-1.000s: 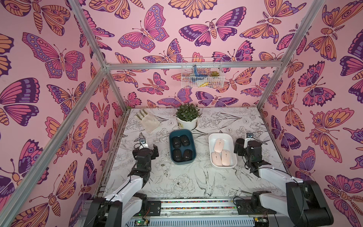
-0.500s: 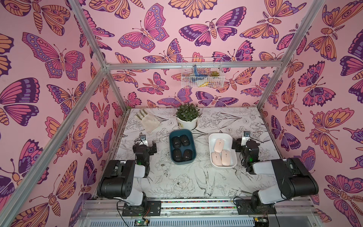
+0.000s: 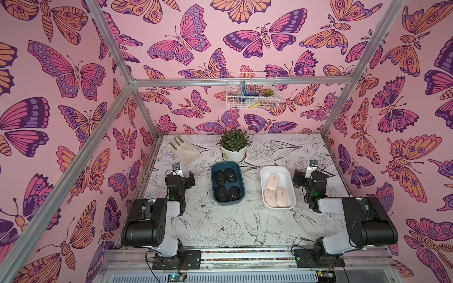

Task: Place the mice by color into the storage box
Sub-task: Reset both arms

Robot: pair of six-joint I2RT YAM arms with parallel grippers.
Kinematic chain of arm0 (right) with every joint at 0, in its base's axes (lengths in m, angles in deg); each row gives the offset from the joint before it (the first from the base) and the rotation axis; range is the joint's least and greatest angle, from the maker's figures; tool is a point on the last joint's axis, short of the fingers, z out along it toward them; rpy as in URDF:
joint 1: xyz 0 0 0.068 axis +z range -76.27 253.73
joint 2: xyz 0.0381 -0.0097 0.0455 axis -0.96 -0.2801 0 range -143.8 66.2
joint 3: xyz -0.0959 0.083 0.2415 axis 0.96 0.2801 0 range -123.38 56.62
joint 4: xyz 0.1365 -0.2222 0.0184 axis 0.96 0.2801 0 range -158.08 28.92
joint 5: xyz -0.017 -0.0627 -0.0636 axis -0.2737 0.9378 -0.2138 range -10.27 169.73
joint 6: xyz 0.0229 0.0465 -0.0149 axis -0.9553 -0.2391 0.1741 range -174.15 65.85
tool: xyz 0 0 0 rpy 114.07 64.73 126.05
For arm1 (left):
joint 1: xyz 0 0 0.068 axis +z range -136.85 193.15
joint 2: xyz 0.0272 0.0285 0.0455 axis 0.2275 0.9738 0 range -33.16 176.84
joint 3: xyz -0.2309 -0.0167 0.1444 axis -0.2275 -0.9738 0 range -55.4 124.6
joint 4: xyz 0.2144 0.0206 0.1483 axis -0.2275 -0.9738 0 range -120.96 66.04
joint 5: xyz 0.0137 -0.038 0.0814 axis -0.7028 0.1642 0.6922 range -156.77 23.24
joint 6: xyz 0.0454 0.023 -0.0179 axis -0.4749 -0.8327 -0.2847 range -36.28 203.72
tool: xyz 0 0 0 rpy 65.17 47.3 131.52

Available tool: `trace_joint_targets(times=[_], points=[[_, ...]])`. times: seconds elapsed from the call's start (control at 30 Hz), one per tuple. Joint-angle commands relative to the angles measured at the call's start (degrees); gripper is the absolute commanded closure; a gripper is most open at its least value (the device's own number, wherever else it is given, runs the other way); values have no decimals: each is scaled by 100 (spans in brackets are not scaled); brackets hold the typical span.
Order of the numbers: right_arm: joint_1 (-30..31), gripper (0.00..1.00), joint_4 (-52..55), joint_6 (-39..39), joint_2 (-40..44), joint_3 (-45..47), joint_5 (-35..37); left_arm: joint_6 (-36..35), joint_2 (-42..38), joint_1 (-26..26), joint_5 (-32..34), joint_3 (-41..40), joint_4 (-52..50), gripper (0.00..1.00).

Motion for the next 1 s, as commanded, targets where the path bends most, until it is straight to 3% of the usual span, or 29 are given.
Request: trace_joint_targets(times=[0.0, 0.57, 0.6, 0.63, 0.67, 0.97], points=[[-13, 1, 110, -55, 20, -53, -78, 78, -44, 31, 20, -33, -35, 1], [-16, 1, 98, -28, 32, -35, -273, 52, -12, 19, -4, -64, 75, 1], [-9, 1, -4, 265, 59, 46, -964, -45, -25, 21, -286, -85, 87, 1], [-15, 1, -361, 470, 108, 273, -1421, -384, -36, 13, -1066, -112, 138, 1], [-21, 1, -656, 498, 125, 432, -1531, -647, -62, -23, -1536, -118, 224, 0], [-57, 1, -785, 521, 133, 499, -1664, -598, -26, 6, -1574, -407, 531, 0]])
